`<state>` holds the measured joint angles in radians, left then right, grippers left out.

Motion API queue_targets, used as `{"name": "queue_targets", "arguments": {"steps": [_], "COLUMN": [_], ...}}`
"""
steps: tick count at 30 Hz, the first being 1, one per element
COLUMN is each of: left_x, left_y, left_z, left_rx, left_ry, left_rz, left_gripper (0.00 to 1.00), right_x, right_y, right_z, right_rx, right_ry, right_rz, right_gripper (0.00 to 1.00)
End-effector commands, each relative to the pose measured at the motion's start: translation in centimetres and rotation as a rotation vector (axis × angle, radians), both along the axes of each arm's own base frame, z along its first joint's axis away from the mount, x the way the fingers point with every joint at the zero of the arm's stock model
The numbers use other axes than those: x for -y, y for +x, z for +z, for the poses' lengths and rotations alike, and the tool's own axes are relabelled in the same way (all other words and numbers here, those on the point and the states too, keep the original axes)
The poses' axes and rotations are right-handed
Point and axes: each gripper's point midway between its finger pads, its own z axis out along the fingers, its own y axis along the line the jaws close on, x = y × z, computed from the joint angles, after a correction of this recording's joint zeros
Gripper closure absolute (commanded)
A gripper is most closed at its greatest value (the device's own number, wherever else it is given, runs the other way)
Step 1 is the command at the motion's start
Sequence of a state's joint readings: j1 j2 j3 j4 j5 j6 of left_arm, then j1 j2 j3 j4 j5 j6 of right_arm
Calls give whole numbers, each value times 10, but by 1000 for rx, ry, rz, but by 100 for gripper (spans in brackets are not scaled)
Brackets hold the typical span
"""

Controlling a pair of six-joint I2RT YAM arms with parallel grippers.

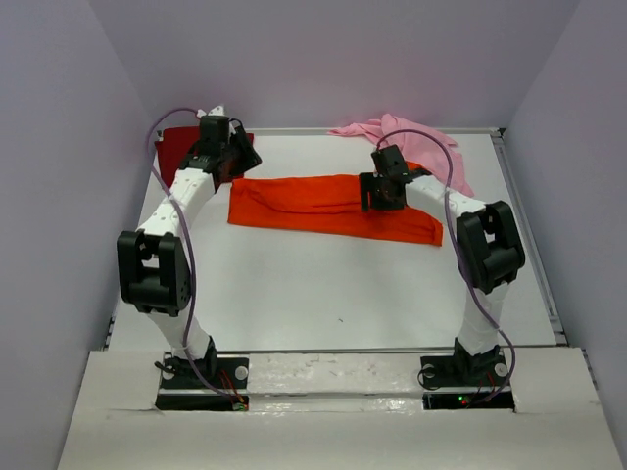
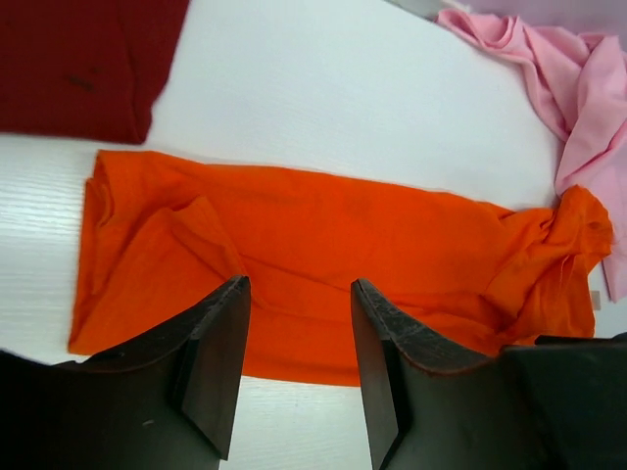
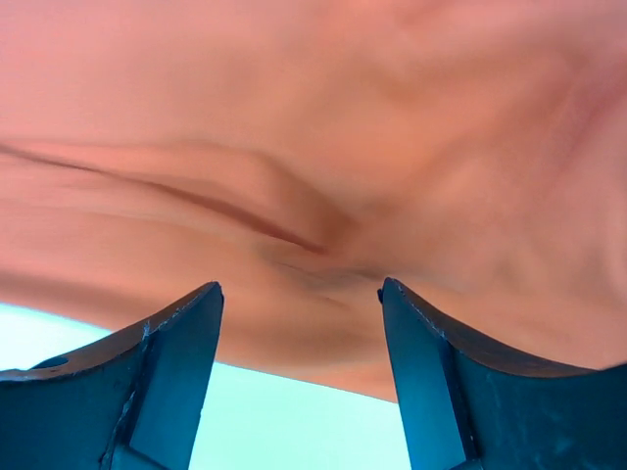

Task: Fold and stack the t-shirts
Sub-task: Fold the tshirt

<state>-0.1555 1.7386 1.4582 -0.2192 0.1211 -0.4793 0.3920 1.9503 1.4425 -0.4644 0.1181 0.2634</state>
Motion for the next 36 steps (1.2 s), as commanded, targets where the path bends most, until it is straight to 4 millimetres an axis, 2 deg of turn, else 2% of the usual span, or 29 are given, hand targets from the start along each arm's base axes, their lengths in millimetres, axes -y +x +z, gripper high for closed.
{"name": "queue_targets", "arguments": {"steps": [1,3,5,6,7,8,10,13,19,23,30,36], "left_x": [-24,-23,-24,-25,-27,-28,-27,-28,-45,-43,-45,-45], "left_y": [-15,-20,-22,-23,-23,-24,-23,-25,-24,-25,-26,-27], "left_z": [44,35,31,26,23,22,29,40,40,39,39,38], "left_rx": [129,136,133,122,114,111,118,146,148,146,151,148], "left_ry": [108,98,102,109,122,125,117,99,29,16,28,28], "left_rz": [30,31,28,32,33,36,32,32,53,43,50,48], "left_gripper": [45,45,44,45,44,44,45,44,44,44,44,44], "right_x": [-56,-77,-94,-105,-116,-123,-130,-149,-188,-198,-203,-209], "right_y": [28,28,35,33,35,34,32,24,6,-3,-9,-13], "right_z": [59,51,59,49,54,50,38,32,40,34,33,15], "right_rx": [119,90,104,77,87,77,44,34,43,23,14,-16], "right_ry": [162,192,230,243,256,262,281,279,295,294,303,304], "right_rz": [137,183,215,237,256,271,295,333,451,475,491,500], "right_gripper": [28,27,27,27,26,26,26,24,23,23,22,22]}}
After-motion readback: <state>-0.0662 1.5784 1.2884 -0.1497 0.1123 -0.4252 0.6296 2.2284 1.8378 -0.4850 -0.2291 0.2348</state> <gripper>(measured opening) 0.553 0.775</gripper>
